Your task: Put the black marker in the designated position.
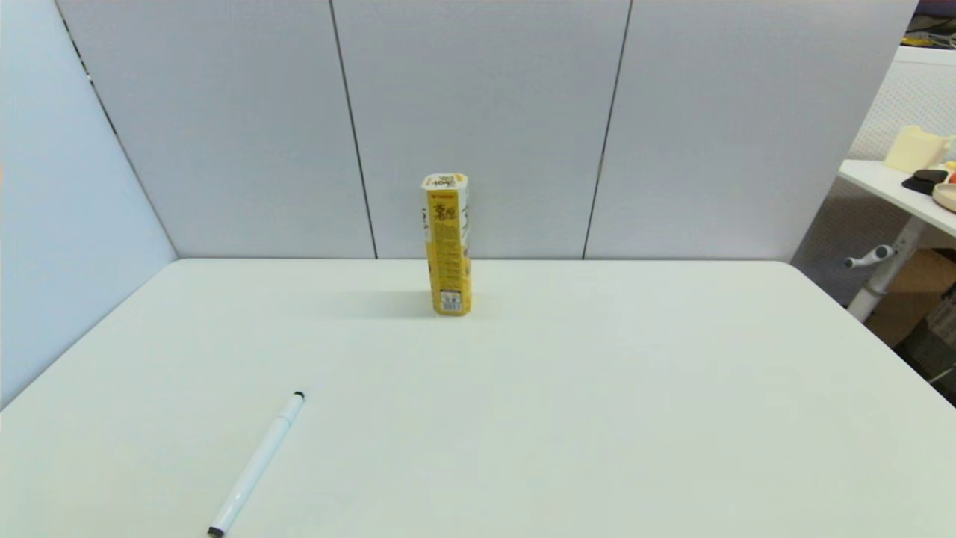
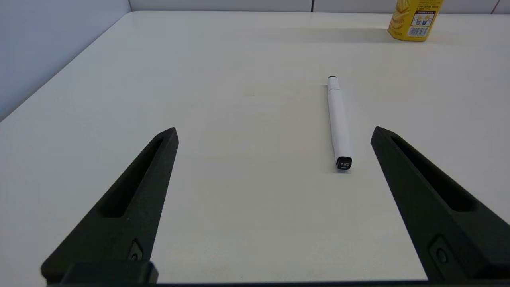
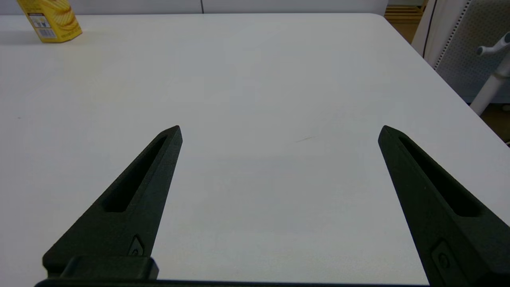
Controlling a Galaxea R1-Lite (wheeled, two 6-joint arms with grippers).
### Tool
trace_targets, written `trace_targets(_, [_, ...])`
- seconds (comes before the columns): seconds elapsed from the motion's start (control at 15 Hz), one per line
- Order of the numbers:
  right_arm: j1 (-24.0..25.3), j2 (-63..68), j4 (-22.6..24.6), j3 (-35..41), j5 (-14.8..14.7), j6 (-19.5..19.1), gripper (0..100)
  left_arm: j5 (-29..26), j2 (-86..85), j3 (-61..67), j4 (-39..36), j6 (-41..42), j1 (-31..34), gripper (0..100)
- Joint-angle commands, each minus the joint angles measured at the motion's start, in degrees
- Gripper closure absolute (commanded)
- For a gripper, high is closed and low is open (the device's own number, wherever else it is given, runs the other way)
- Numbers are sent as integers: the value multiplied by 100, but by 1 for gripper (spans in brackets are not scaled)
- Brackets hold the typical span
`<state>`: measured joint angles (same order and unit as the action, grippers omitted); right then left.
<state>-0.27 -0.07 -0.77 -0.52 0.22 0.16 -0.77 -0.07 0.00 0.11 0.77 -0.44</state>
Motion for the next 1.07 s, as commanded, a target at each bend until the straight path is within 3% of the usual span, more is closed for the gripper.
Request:
trace_targets(0.07, [0, 7, -2, 0, 4, 2, 0, -2, -1, 0, -2, 2, 0, 0])
trace_targets(1.07, [0, 7, -2, 0, 4, 2, 0, -37, 508, -290, 51, 46, 0, 0])
